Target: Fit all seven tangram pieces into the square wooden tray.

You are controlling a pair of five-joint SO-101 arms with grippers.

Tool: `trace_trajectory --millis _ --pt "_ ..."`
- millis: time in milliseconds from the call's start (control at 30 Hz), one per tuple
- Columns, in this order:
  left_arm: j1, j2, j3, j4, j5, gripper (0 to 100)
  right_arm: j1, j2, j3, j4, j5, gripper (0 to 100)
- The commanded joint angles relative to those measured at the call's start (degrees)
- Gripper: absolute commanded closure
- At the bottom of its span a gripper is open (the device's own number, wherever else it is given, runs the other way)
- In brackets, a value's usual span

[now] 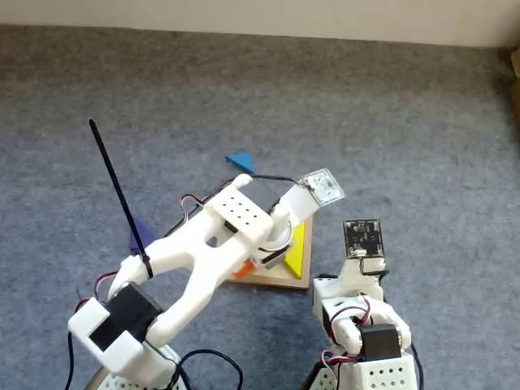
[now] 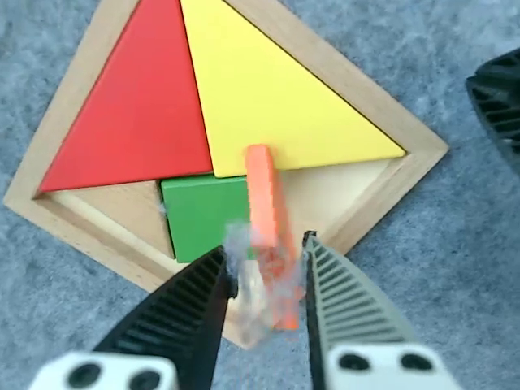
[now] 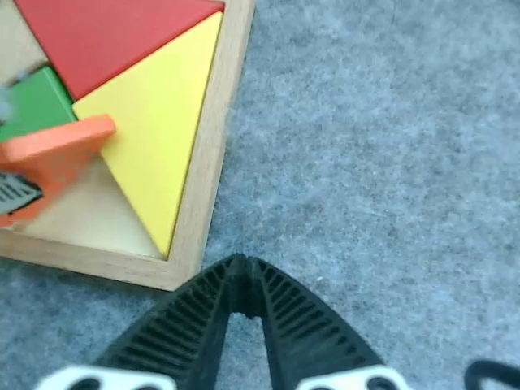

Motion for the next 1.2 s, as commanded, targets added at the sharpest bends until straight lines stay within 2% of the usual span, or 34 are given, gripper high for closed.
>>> trace_trajectory --millis 0,433,567,733,967,1167 --pt "-2.77 -2.15 -0.4 -0.79 0.53 85 0.48 -0.92 8.57 0.4 -0.26 98.4" --pt "-5.05 -2.77 -0.57 -1.58 0.62 85 0.48 -0.92 8.57 0.4 -0.26 98.4" --pt "-7.69 -2.77 -1.1 -2.55 4.04 85 0.48 -0.92 8.57 0.4 -0.26 98.4" --pt "-8.75 -2.33 -0.84 -4.22 4.22 85 0.48 -0.92 8.57 0.4 -0.26 98.4" --pt "-8.22 -2.15 -0.31 -4.84 4.13 85 0.48 -0.92 8.57 0.4 -0.26 98.4" --pt "-5.05 -2.15 1.01 -4.92 4.04 85 0.48 -0.92 8.57 0.4 -0.26 98.4"
